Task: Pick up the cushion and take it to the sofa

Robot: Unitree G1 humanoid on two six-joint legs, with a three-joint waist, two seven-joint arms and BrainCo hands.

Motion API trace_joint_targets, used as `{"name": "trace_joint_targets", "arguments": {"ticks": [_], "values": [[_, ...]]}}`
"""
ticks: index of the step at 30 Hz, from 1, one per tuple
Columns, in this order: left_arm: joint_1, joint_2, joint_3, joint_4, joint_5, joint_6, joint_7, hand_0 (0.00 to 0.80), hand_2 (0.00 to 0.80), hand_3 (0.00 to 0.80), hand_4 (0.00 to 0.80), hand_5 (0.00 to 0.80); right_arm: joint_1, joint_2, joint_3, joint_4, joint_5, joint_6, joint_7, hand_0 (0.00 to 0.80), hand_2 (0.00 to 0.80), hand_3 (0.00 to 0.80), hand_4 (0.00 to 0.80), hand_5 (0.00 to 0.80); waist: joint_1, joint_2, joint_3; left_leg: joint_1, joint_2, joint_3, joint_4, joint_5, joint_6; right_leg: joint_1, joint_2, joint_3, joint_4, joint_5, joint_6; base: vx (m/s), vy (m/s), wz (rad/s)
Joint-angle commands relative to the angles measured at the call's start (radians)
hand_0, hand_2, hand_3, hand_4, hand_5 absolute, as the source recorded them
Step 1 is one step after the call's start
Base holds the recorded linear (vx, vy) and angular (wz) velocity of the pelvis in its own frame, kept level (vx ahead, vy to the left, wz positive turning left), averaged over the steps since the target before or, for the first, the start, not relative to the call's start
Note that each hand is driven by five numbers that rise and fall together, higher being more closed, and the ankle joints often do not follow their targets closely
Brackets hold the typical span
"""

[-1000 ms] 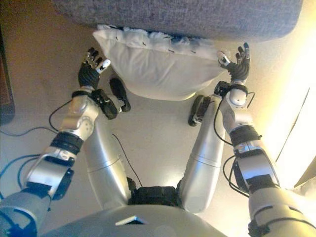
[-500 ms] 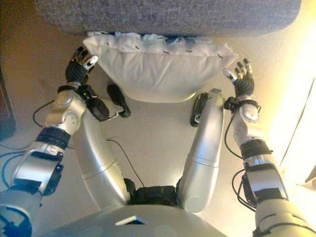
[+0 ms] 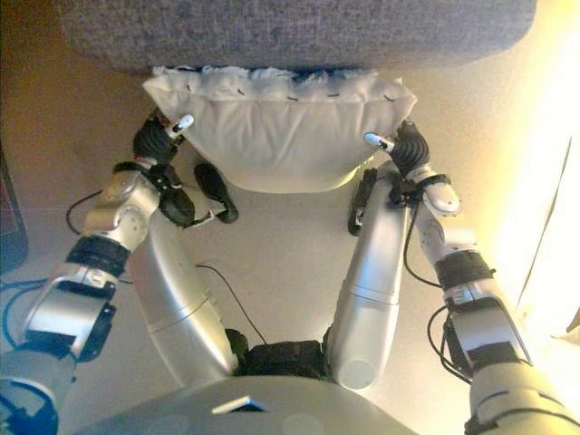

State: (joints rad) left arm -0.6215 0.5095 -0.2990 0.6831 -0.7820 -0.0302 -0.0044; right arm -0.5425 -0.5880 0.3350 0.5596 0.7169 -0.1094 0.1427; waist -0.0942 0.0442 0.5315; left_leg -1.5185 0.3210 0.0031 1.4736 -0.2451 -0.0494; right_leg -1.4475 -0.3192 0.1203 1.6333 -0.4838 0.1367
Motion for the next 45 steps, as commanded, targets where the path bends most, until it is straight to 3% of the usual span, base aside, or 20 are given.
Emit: {"name": "trace_joint_targets", "arguments": {"ticks": [1,8,9,11,12,13,14,21,26,37,41,42,45], "values": [[-0.037,-0.001,-0.025,0.034,-0.036,-0.002,-0.022,0.0,0.0,0.0,0.0,0.0,-0.054,0.047,0.075,0.003,-0.007,0.038,-0.018,0.0,0.0,0.0,0.0,0.0,0.025,0.011,-0.012,0.015,0.012,-0.035,0.102,-0.154,-0.022,-0.036,-0.05,0.03,-0.15,0.198,-0.048,0.0,0.0,0.0],[-0.138,-0.035,-0.082,0.089,-0.014,0.073,0.016,0.0,0.0,0.0,0.0,0.0,-0.179,0.08,0.121,0.068,-0.061,0.075,-0.088,0.0,0.0,0.0,0.0,0.0,0.034,0.014,-0.012,0.002,-0.003,-0.037,0.112,-0.157,-0.02,-0.046,-0.053,0.031,-0.147,0.2,-0.049,-0.007,-0.002,0.03],[-0.155,-0.041,-0.09,0.093,-0.02,0.084,0.003,0.0,0.0,0.0,0.0,0.0,-0.196,0.084,0.132,0.066,-0.079,0.093,-0.092,0.053,0.053,0.053,0.053,0.053,0.034,0.012,-0.012,-0.001,-0.005,-0.038,0.116,-0.157,-0.019,-0.049,-0.053,0.031,-0.144,0.201,-0.05,0.0,0.0,0.0],[-0.178,-0.049,-0.105,0.092,-0.024,0.094,-0.036,0.0,0.0,0.0,0.0,0.0,-0.215,0.088,0.147,0.061,-0.095,0.115,-0.109,0.8,0.8,0.8,0.8,0.8,0.035,0.009,-0.012,-0.006,-0.006,-0.039,0.124,-0.156,-0.017,-0.053,-0.054,0.032,-0.14,0.205,-0.052,0.004,-0.032,0.02],[-0.186,-0.051,-0.11,0.087,-0.021,0.1,-0.048,0.307,0.307,0.307,0.307,0.307,-0.22,0.088,0.15,0.056,-0.092,0.125,-0.121,0.8,0.8,0.8,0.8,0.8,0.035,0.008,-0.012,-0.01,-0.006,-0.041,0.129,-0.155,-0.017,-0.056,-0.055,0.033,-0.137,0.206,-0.052,0.005,-0.038,0.05],[-0.199,-0.056,-0.121,0.08,-0.014,0.106,-0.065,0.678,0.678,0.678,0.678,0.678,-0.228,0.091,0.156,0.053,-0.087,0.136,-0.138,0.8,0.8,0.8,0.8,0.8,0.036,0.007,-0.012,-0.013,-0.007,-0.042,0.133,-0.154,-0.017,-0.058,-0.055,0.033,-0.136,0.208,-0.052,-0.005,-0.041,0.06],[-0.209,-0.062,-0.133,0.071,-0.001,0.107,-0.084,0.8,0.8,0.8,0.8,0.8,-0.235,0.094,0.158,0.051,-0.085,0.145,-0.148,0.8,0.8,0.8,0.8,0.8,0.036,0.007,-0.012,-0.016,-0.009,-0.043,0.134,-0.154,-0.015,-0.058,-0.056,0.033,-0.136,0.21,-0.052,-0.009,-0.047,0.07],[-0.215,-0.092,-0.159,0.022,0.046,0.111,-0.049,0.8,0.8,0.8,0.8,0.8,-0.234,0.126,0.148,0.022,-0.079,0.182,-0.199,0.8,0.8,0.8,0.8,0.8,0.04,0.003,-0.012,-0.007,-0.012,-0.049,0.136,-0.148,-0.011,-0.046,-0.056,0.027,-0.134,0.218,-0.05,-0.004,-0.02,0.06],[-0.181,-0.103,-0.144,0.012,0.07,0.099,-0.033,0.8,0.8,0.8,0.8,0.8,-0.186,0.152,0.129,0.004,-0.086,0.156,-0.214,0.8,0.8,0.8,0.8,0.8,0.041,-0.005,-0.012,0.044,-0.007,-0.055,0.085,-0.125,-0.023,0.005,-0.055,0.009,-0.171,0.23,-0.046,0.01,-0.015,0.0],[-0.098,-0.146,-0.075,-0.04,0.113,-0.094,-0.012,0.8,0.8,0.8,0.8,0.8,-0.113,0.215,0.072,-0.025,-0.121,-0.018,-0.19,0.8,0.8,0.8,0.8,0.8,0.041,-0.017,-0.031,0.401,-0.01,-0.035,-0.381,0.043,-0.087,0.344,-0.026,-0.09,-0.554,0.344,-0.008,0.002,-0.018,0.01],[-0.07,-0.159,-0.061,-0.066,0.083,-0.132,-0.043,0.8,0.8,0.8,0.8,0.8,-0.073,0.223,0.059,-0.035,-0.123,-0.071,-0.178,0.8,0.8,0.8,0.8,0.8,0.049,-0.019,-0.07,0.564,-0.018,-0.01,-0.597,0.118,-0.092,0.509,-0.025,-0.127,-0.732,0.384,0.008,0.071,-0.032,0.06],[-0.053,-0.162,-0.059,-0.077,0.082,-0.134,-0.051,0.8,0.8,0.8,0.8,0.8,-0.054,0.225,0.057,-0.046,-0.126,-0.076,-0.178,0.8,0.8,0.8,0.8,0.8,0.051,-0.02,-0.085,0.606,-0.027,0.005,-0.673,0.175,-0.079,0.551,-0.027,-0.145,-0.807,0.434,0.002,0.127,-0.03,0.14],[0.018,-0.158,-0.05,-0.141,0.098,-0.127,-0.071,0.8,0.8,0.8,0.8,0.8,0.031,0.23,0.034,-0.101,-0.121,-0.082,-0.173,0.8,0.8,0.8,0.8,0.8,0.063,-0.036,-0.133,0.754,-0.058,0.03,-0.828,0.214,-0.081,0.705,-0.037,-0.2,-0.964,0.463,0.016,0.227,-0.027,0.19]]}}
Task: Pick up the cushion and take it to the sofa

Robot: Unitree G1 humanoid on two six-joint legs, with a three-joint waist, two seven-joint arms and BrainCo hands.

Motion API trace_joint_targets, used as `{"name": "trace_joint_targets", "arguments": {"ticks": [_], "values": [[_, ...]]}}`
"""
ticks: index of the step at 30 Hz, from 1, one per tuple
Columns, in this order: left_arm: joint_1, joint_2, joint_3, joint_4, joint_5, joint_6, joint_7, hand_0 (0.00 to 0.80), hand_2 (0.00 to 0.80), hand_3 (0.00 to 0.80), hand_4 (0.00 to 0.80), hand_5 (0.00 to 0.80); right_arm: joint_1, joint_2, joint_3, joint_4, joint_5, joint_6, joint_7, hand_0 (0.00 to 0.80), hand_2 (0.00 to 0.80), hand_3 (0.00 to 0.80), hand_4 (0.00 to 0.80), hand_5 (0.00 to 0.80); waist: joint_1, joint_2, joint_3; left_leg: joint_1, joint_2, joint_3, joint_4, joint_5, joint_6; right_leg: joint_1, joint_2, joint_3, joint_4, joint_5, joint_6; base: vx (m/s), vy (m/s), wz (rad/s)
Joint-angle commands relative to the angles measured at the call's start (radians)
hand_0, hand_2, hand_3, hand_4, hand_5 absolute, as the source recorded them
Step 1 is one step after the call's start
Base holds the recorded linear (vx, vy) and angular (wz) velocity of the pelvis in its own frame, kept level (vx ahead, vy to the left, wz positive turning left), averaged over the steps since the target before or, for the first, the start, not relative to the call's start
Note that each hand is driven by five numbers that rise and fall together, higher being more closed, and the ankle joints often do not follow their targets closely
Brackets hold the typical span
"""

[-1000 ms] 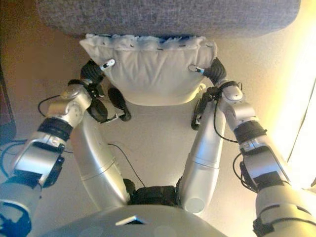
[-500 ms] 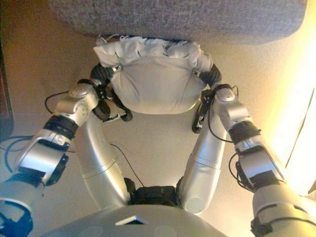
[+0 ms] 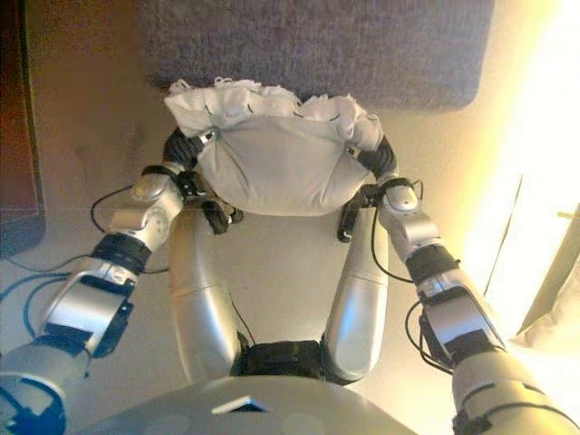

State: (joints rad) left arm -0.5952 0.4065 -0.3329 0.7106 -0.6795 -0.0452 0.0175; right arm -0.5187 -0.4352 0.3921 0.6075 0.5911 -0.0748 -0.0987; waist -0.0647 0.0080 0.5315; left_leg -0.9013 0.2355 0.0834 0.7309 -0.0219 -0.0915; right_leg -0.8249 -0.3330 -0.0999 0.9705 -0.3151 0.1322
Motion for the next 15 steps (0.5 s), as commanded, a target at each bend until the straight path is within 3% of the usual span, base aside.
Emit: {"name": "trace_joint_targets", "arguments": {"ticks": [1,6,8,12,15], "values": [[0.01,-0.057,-0.013,-0.19,-0.007,-0.11,-0.091,0.8,0.8,0.8,0.8,0.8,0.025,0.08,-0.028,-0.166,0.009,-0.115,0.069,0.8,0.8,0.8,0.8,0.8,0.036,-0.004,-0.146,0.175,0.02,-0.042,-0.123,-0.002,-0.042,0.124,-0.023,0.011,-0.345,0.301,0.026,0.219,-0.016,0.14],[0.051,-0.055,0.003,-0.263,-0.024,-0.111,-0.078,0.8,0.8,0.8,0.8,0.8,0.084,0.087,-0.085,-0.243,0.057,-0.126,0.088,0.8,0.8,0.8,0.8,0.8,0.044,-0.011,-0.197,0.308,-0.008,-0.024,-0.261,0.026,-0.044,0.266,-0.016,-0.022,-0.497,0.326,0.043,0.132,-0.01,-0.04],[0.069,-0.055,0.015,-0.285,0.005,-0.142,-0.046,0.8,0.8,0.8,0.8,0.8,0.104,0.091,-0.101,-0.259,-0.008,-0.166,0.054,0.8,0.8,0.8,0.8,0.8,0.045,-0.015,-0.218,0.363,-0.02,-0.024,-0.321,0.039,-0.04,0.32,-0.008,-0.033,-0.563,0.341,0.053,0.096,-0.004,0.02],[0.158,-0.065,0.058,-0.353,0.021,-0.15,0.005,0.8,0.8,0.8,0.8,0.8,0.157,0.102,-0.118,-0.305,-0.053,-0.17,0.045,0.8,0.8,0.8,0.8,0.8,0.053,-0.022,-0.276,0.473,-0.078,-0.09,-0.416,0.048,-0.028,0.433,0.036,-0.015,-0.722,0.382,0.055,0.139,0.019,-0.1],[0.255,-0.067,0.083,-0.397,0.091,-0.161,0.047,0.8,0.8,0.8,0.8,0.8,0.181,0.109,-0.103,-0.307,-0.055,-0.136,0.054,0.8,0.8,0.8,0.8,0.8,0.085,-0.027,-0.33,0.562,-0.132,-0.159,-0.441,0.014,-0.015,0.52,0.055,0.019,-0.802,0.405,0.054,0.221,0.126,-0.46]]}}
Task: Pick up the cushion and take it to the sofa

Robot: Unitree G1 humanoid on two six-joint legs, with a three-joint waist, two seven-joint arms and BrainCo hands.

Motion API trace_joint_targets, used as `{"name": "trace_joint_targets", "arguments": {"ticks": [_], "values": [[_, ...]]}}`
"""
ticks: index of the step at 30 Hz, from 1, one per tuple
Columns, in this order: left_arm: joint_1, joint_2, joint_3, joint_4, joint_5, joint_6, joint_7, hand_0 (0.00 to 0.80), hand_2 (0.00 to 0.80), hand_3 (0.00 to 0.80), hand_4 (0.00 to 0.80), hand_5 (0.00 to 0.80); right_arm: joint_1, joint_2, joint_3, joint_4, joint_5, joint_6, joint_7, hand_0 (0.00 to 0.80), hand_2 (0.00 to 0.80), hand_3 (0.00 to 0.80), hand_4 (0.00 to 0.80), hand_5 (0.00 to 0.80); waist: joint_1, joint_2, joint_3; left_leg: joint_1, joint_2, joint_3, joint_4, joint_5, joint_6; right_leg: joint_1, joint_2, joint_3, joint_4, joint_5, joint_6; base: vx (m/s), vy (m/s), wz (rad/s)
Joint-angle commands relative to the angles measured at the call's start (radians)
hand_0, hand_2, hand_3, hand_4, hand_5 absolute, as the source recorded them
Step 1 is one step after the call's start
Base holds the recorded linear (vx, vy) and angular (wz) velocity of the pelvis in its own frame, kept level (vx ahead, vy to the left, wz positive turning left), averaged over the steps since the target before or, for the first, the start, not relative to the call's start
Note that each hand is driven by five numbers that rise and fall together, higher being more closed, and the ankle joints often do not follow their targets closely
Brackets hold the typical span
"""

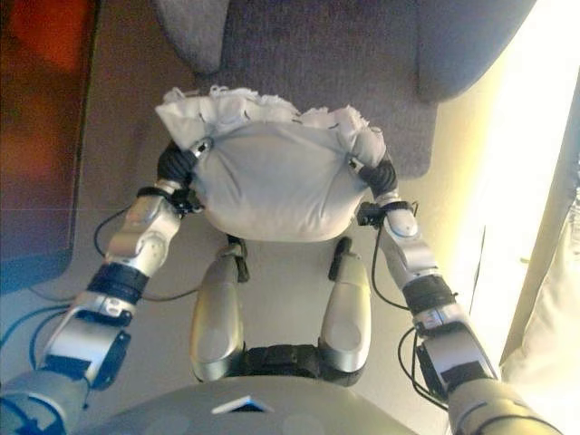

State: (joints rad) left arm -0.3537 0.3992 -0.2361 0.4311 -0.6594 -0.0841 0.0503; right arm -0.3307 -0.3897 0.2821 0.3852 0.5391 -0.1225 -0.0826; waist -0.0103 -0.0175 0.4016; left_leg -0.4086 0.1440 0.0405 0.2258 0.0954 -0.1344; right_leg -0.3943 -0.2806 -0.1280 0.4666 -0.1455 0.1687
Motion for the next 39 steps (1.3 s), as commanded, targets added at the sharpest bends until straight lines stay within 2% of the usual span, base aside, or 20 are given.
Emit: {"name": "trace_joint_targets", "arguments": {"ticks": [1,2,4,6,8,10,12,15,18,20,22,24,26,28,31,33,35,36,38,39], "values": [[0.045,-0.054,-0.002,-0.134,0.095,-0.115,0.025,0.8,0.8,0.8,0.8,0.8,0.004,0.069,0.007,-0.092,0.022,-0.072,0.04,0.8,0.8,0.8,0.8,0.8,0.043,-0.001,-0.218,0.105,-0.054,-0.129,0.044,-0.116,0.036,0.119,0.003,0.058,-0.316,0.238,0.021,0.238,0.152,-0.78],[0.067,-0.051,0.009,-0.142,0.1,-0.097,0.022,0.8,0.8,0.8,0.8,0.8,0.02,0.076,0.007,-0.099,0.035,-0.058,0.044,0.8,0.8,0.8,0.8,0.8,0.045,0.003,-0.241,0.137,-0.053,-0.112,0.02,-0.116,0.04,0.148,0.006,0.058,-0.33,0.235,0.023,0.269,0.166,-0.81],[0.097,-0.044,0.017,-0.136,0.116,-0.057,-0.006,0.8,0.8,0.8,0.8,0.8,0.078,0.092,0.001,-0.102,0.074,-0.057,0.058,0.8,0.8,0.8,0.8,0.8,0.039,0.008,-0.284,0.209,-0.045,-0.044,-0.025,-0.116,0.04,0.222,-0.001,0.031,-0.364,0.234,0.027,0.29,0.154,-0.4],[0.108,-0.045,0.008,-0.129,0.113,-0.021,-0.024,0.8,0.8,0.8,0.8,0.8,0.119,0.103,-0.014,-0.099,0.085,-0.041,0.06,0.8,0.8,0.8,0.8,0.8,0.039,0.013,-0.321,0.271,-0.05,-0.023,-0.082,-0.113,0.047,0.272,-0.021,0.008,-0.384,0.244,0.032,0.258,0.154,0.08],[0.098,-0.039,0.0,-0.115,0.139,0.007,-0.037,0.8,0.8,0.8,0.8,0.8,0.126,0.104,-0.024,-0.084,0.103,-0.02,0.05,0.8,0.8,0.8,0.8,0.8,0.034,0.016,-0.34,0.317,-0.062,-0.001,-0.117,-0.113,0.058,0.3,-0.038,0.005,-0.379,0.253,0.033,0.162,0.147,0.16],[0.07,-0.032,-0.018,-0.097,0.148,0.042,-0.027,0.8,0.8,0.8,0.8,0.8,0.11,0.105,-0.031,-0.062,0.136,0.003,0.041,0.8,0.8,0.8,0.8,0.8,0.033,0.015,-0.355,0.346,-0.082,0.002,-0.136,-0.121,0.072,0.307,-0.06,0.007,-0.353,0.278,0.033,0.126,0.121,0.12],[0.037,-0.028,-0.032,-0.067,0.138,0.059,-0.025,0.8,0.8,0.8,0.8,0.8,0.092,0.107,-0.037,-0.039,0.148,0.008,0.022,0.8,0.8,0.8,0.8,0.8,0.029,0.013,-0.367,0.363,-0.11,-0.008,-0.142,-0.129,0.09,0.304,-0.076,0.03,-0.302,0.306,0.028,0.116,0.125,0.06],[0.002,-0.022,-0.046,-0.036,0.129,0.07,-0.035,0.8,0.8,0.8,0.8,0.8,0.084,0.111,-0.04,-0.033,0.146,-0.007,-0.003,0.8,0.8,0.8,0.8,0.8,0.017,0.023,-0.368,0.376,-0.133,-0.002,-0.12,-0.148,0.12,0.27,-0.078,0.066,-0.139,0.349,0.007,0.101,0.17,0.08],[-0.017,-0.022,-0.063,-0.015,0.111,0.067,-0.038,0.8,0.8,0.8,0.8,0.8,0.087,0.104,-0.037,-0.04,0.152,-0.015,-0.016,0.8,0.8,0.8,0.8,0.8,0.005,0.035,-0.36,0.397,-0.142,0.012,-0.098,-0.163,0.135,0.239,-0.054,0.074,-0.031,0.343,-0.02,0.15,0.157,0.09],[-0.018,-0.026,-0.065,-0.012,0.105,0.063,-0.036,0.8,0.8,0.8,0.8,0.8,0.091,0.103,-0.04,-0.04,0.15,-0.015,-0.015,0.8,0.8,0.8,0.8,0.8,-0.003,0.027,-0.36,0.412,-0.153,0.01,-0.089,-0.173,0.136,0.241,-0.037,0.071,-0.052,0.346,-0.022,0.209,0.039,-0.11],[-0.011,-0.033,-0.059,-0.015,0.114,0.06,-0.038,0.8,0.8,0.8,0.8,0.8,0.089,0.097,-0.049,-0.017,0.155,-0.017,0.007,0.8,0.8,0.8,0.8,0.8,-0.02,0.003,-0.362,0.44,-0.176,0.012,-0.074,-0.199,0.131,0.251,0.008,0.064,-0.169,0.331,-0.023,0.338,-0.063,-0.1],[-0.007,-0.037,-0.054,-0.014,0.123,0.062,-0.03,0.8,0.8,0.8,0.8,0.8,0.083,0.094,-0.052,-0.011,0.162,-0.01,0.024,0.8,0.8,0.8,0.8,0.8,-0.048,-0.021,-0.362,0.475,-0.193,0.008,-0.059,-0.244,0.128,0.235,0.041,0.079,-0.316,0.334,-0.012,0.433,-0.104,-0.01],[-0.002,-0.035,-0.049,-0.009,0.123,0.059,-0.02,0.8,0.8,0.8,0.8,0.8,0.078,0.084,-0.048,-0.017,0.171,0.003,0.035,0.8,0.8,0.8,0.8,0.8,-0.08,-0.039,-0.361,0.516,-0.207,0.007,-0.051,-0.291,0.134,0.198,0.067,0.103,-0.41,0.38,0.006,0.454,-0.071,0.1],[0.008,-0.034,-0.04,-0.004,0.125,0.045,-0.012,0.8,0.8,0.8,0.8,0.8,0.082,0.074,-0.05,-0.023,0.174,0.006,0.056,0.8,0.8,0.8,0.8,0.8,-0.108,-0.042,-0.361,0.561,-0.214,-0.013,-0.047,-0.332,0.147,0.159,0.102,0.121,-0.471,0.428,0.013,0.529,-0.044,0.5],[0.04,-0.037,-0.018,-0.034,0.141,0.039,-0.007,0.8,0.8,0.8,0.8,0.8,0.116,0.069,-0.064,-0.077,0.168,0.022,0.066,0.8,0.8,0.8,0.8,0.8,-0.147,-0.032,-0.362,0.626,-0.205,-0.051,-0.046,-0.376,0.164,0.093,0.145,0.145,-0.486,0.453,0.005,0.523,-0.068,0.44],[0.069,-0.043,0.011,-0.048,0.167,0.039,-0.033,0.8,0.8,0.8,0.8,0.8,0.13,0.07,-0.077,-0.081,0.16,0.027,0.089,0.8,0.8,0.8,0.8,0.8,-0.152,-0.028,-0.377,0.636,-0.19,-0.06,-0.013,-0.347,0.16,0.108,0.16,0.141,-0.448,0.415,-0.008,0.408,-0.099,0.24],[0.09,-0.042,0.029,-0.056,0.173,0.037,-0.044,0.8,0.8,0.8,0.8,0.8,0.136,0.067,-0.079,-0.091,0.164,0.047,0.109,0.8,0.8,0.8,0.8,0.8,-0.166,-0.016,-0.397,0.652,-0.147,-0.046,0.037,-0.283,0.123,0.114,0.178,0.151,-0.398,0.386,-0.03,0.333,-0.094,-0.25],[0.098,-0.04,0.036,-0.058,0.162,0.04,-0.044,0.8,0.8,0.8,0.8,0.8,0.139,0.068,-0.078,-0.097,0.164,0.061,0.109,0.8,0.8,0.8,0.8,0.8,-0.175,-0.006,-0.408,0.665,-0.12,-0.043,0.059,-0.235,0.101,0.115,0.193,0.156,-0.374,0.367,-0.043,0.313,-0.101,-0.36],[0.11,-0.036,0.049,-0.057,0.137,0.036,-0.044,0.8,0.8,0.8,0.8,0.8,0.141,0.073,-0.066,-0.101,0.167,0.072,0.112,0.8,0.8,0.8,0.8,0.8,-0.192,0.008,-0.426,0.679,-0.07,-0.03,0.144,-0.087,0.045,0.13,0.219,0.163,-0.347,0.333,-0.075,0.293,-0.129,0.03],[0.113,-0.035,0.056,-0.061,0.127,0.035,-0.035,0.8,0.8,0.8,0.8,0.8,0.143,0.073,-0.057,-0.101,0.166,0.069,0.116,0.8,0.8,0.8,0.8,0.8,-0.192,0.004,-0.431,0.653,-0.064,-0.025,0.234,-0.016,0.027,0.155,0.226,0.168,-0.349,0.32,-0.095,0.319,-0.195,0.42]]}}
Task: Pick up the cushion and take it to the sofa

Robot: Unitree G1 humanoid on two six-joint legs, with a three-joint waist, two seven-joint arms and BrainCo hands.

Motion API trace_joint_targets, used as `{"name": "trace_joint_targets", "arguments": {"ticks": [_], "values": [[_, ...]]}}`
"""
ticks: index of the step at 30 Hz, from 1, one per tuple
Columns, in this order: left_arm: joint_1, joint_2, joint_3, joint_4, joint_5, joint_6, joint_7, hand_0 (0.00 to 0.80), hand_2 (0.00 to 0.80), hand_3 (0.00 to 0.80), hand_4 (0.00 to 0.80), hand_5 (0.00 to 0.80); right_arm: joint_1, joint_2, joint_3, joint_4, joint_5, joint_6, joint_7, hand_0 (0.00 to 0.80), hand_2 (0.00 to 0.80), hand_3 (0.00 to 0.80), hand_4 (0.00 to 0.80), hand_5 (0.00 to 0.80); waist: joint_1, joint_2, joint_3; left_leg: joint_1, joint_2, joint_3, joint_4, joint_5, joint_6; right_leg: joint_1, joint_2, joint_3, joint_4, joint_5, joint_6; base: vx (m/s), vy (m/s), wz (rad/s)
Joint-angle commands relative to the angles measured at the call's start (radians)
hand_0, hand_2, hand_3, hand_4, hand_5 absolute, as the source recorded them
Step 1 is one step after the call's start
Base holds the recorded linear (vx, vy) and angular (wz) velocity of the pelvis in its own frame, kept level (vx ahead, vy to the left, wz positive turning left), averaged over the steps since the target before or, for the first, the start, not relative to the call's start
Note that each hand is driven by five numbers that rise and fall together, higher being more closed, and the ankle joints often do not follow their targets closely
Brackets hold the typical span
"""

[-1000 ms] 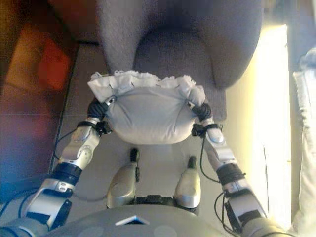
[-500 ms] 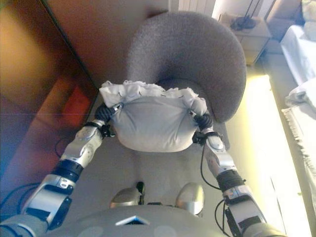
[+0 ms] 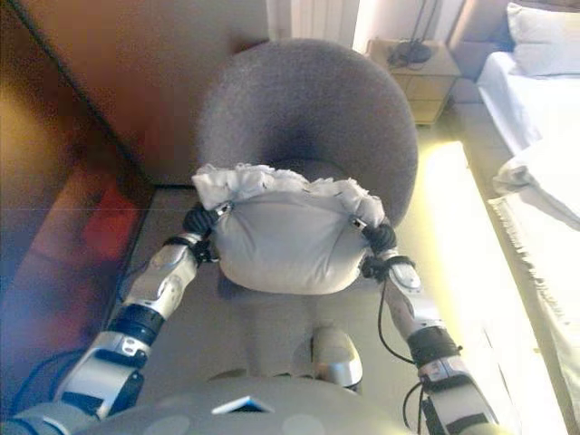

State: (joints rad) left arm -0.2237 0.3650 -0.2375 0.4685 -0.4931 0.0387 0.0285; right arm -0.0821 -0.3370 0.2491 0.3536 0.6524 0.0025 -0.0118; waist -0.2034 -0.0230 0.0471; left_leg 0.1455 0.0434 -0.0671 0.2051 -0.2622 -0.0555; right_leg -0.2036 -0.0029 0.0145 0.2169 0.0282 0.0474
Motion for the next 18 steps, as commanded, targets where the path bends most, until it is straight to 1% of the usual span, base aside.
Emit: {"name": "trace_joint_targets", "arguments": {"ticks": [1,2,3,4,5,6,7,9,10,12,13,15,16,18], "values": [[-0.016,-0.004,0.06,-0.098,-0.041,-0.094,-0.008,0.8,0.8,0.8,0.8,0.8,-0.103,0.019,-0.015,-0.07,0.052,-0.063,0.041,0.8,0.8,0.8,0.8,0.8,0.006,-0.004,-0.08,0.058,0.03,0.091,0.355,0.374,-0.056,-0.008,-0.053,0.031,-0.106,0.139,0.008,0.345,-0.214,0.44],[-0.014,-0.007,0.064,-0.099,-0.041,-0.098,-0.01,0.8,0.8,0.8,0.8,0.8,-0.098,0.016,-0.01,-0.069,0.058,-0.073,0.039,0.8,0.8,0.8,0.8,0.8,0.013,-0.011,-0.079,0.012,0.035,0.105,0.449,0.37,-0.055,0.016,-0.048,0.032,-0.107,0.127,-0.009,0.293,-0.18,0.28],[-0.011,-0.01,0.069,-0.099,-0.034,-0.1,-0.016,0.8,0.8,0.8,0.8,0.8,-0.093,0.019,-0.008,-0.067,0.06,-0.082,0.038,0.8,0.8,0.8,0.8,0.8,0.017,-0.028,-0.082,-0.026,0.033,0.114,0.482,0.371,-0.048,0.032,-0.058,0.032,-0.112,0.122,-0.017,0.281,-0.129,0.06],[-0.011,-0.017,0.071,-0.099,-0.021,-0.102,-0.022,0.8,0.8,0.8,0.8,0.8,-0.086,0.023,-0.006,-0.062,0.061,-0.097,0.032,0.8,0.8,0.8,0.8,0.8,0.026,-0.039,-0.08,-0.073,0.04,0.125,0.5,0.361,-0.037,0.057,-0.061,0.03,-0.115,0.108,-0.025,0.254,-0.071,-0.18],[-0.014,-0.019,0.067,-0.097,-0.014,-0.104,-0.023,0.8,0.8,0.8,0.8,0.8,-0.084,0.025,-0.004,-0.057,0.061,-0.109,0.027,0.8,0.8,0.8,0.8,0.8,0.037,-0.045,-0.075,-0.118,0.046,0.133,0.485,0.35,-0.023,0.079,-0.057,0.03,-0.117,0.092,-0.028,0.285,-0.014,-0.12],[-0.018,-0.019,0.064,-0.094,-0.013,-0.105,-0.025,0.8,0.8,0.8,0.8,0.8,-0.085,0.023,-0.004,-0.053,0.062,-0.119,0.023,0.8,0.8,0.8,0.8,0.8,0.049,-0.043,-0.066,-0.15,0.054,0.142,0.451,0.335,-0.013,0.101,-0.048,0.027,-0.117,0.074,-0.028,0.241,0.059,-0.08],[-0.023,-0.013,0.067,-0.097,-0.018,-0.099,-0.029,0.8,0.8,0.8,0.8,0.8,-0.091,0.021,-0.006,-0.052,0.06,-0.123,0.015,0.8,0.8,0.8,0.8,0.8,0.063,-0.037,-0.058,-0.174,0.067,0.155,0.375,0.333,-0.009,0.12,-0.043,0.016,-0.115,0.051,-0.025,0.231,0.115,0.06],[-0.031,0.0,0.07,-0.095,-0.035,-0.094,-0.039,0.8,0.8,0.8,0.8,0.8,-0.109,0.02,-0.011,-0.05,0.059,-0.123,-0.013,0.8,0.8,0.8,0.8,0.8,0.091,-0.023,-0.04,-0.21,0.101,0.191,0.212,0.359,-0.018,0.169,-0.041,-0.011,-0.113,0.005,-0.015,0.234,0.157,0.09],[-0.034,0.003,0.069,-0.095,-0.038,-0.092,-0.042,0.8,0.8,0.8,0.8,0.8,-0.114,0.022,-0.012,-0.052,0.065,-0.121,-0.028,0.8,0.8,0.8,0.8,0.8,0.106,-0.018,-0.031,-0.233,0.108,0.202,0.152,0.373,-0.024,0.193,-0.044,-0.019,-0.114,-0.014,-0.007,0.256,0.178,0.07],[-0.036,0.002,0.07,-0.097,-0.041,-0.083,-0.039,0.8,0.8,0.8,0.8,0.8,-0.113,0.025,-0.016,-0.065,0.068,-0.115,-0.056,0.8,0.8,0.8,0.8,0.8,0.132,-0.006,-0.019,-0.275,0.115,0.206,0.044,0.385,-0.034,0.238,-0.059,-0.028,-0.117,-0.049,0.01,0.221,0.163,-0.05],[-0.036,0.0,0.069,-0.096,-0.043,-0.081,-0.039,0.8,0.8,0.8,0.8,0.8,-0.108,0.03,-0.017,-0.074,0.071,-0.114,-0.07,0.8,0.8,0.8,0.8,0.8,0.139,-0.003,-0.018,-0.282,0.113,0.213,0.012,0.377,-0.035,0.251,-0.07,-0.034,-0.116,-0.062,0.018,0.157,0.131,-0.24],[-0.038,-0.008,0.066,-0.091,-0.038,-0.076,-0.04,0.8,0.8,0.8,0.8,0.8,-0.104,0.038,-0.02,-0.07,0.071,-0.114,-0.079,0.8,0.8,0.8,0.8,0.8,0.141,-0.004,-0.021,-0.274,0.106,0.229,-0.004,0.326,-0.027,0.258,-0.1,-0.041,-0.102,-0.077,0.033,0.118,0.123,-0.29],[-0.043,-0.013,0.062,-0.081,-0.032,-0.077,-0.045,0.8,0.8,0.8,0.8,0.8,-0.106,0.041,-0.023,-0.059,0.059,-0.115,-0.079,0.8,0.8,0.8,0.8,0.8,0.135,-0.001,-0.025,-0.256,0.104,0.246,-0.012,0.297,-0.022,0.255,-0.114,-0.05,-0.091,-0.081,0.04,0.092,0.124,-0.25],[-0.05,-0.018,0.054,-0.079,-0.03,-0.069,-0.045,0.8,0.8,0.8,0.8,0.8,-0.102,0.043,-0.029,-0.054,0.042,-0.113,-0.102,0.8,0.8,0.8,0.8,0.8,0.126,0.009,-0.031,-0.226,0.099,0.273,-0.039,0.283,-0.018,0.248,-0.124,-0.067,-0.075,-0.084,0.048,0.076,0.134,-0.22]]}}
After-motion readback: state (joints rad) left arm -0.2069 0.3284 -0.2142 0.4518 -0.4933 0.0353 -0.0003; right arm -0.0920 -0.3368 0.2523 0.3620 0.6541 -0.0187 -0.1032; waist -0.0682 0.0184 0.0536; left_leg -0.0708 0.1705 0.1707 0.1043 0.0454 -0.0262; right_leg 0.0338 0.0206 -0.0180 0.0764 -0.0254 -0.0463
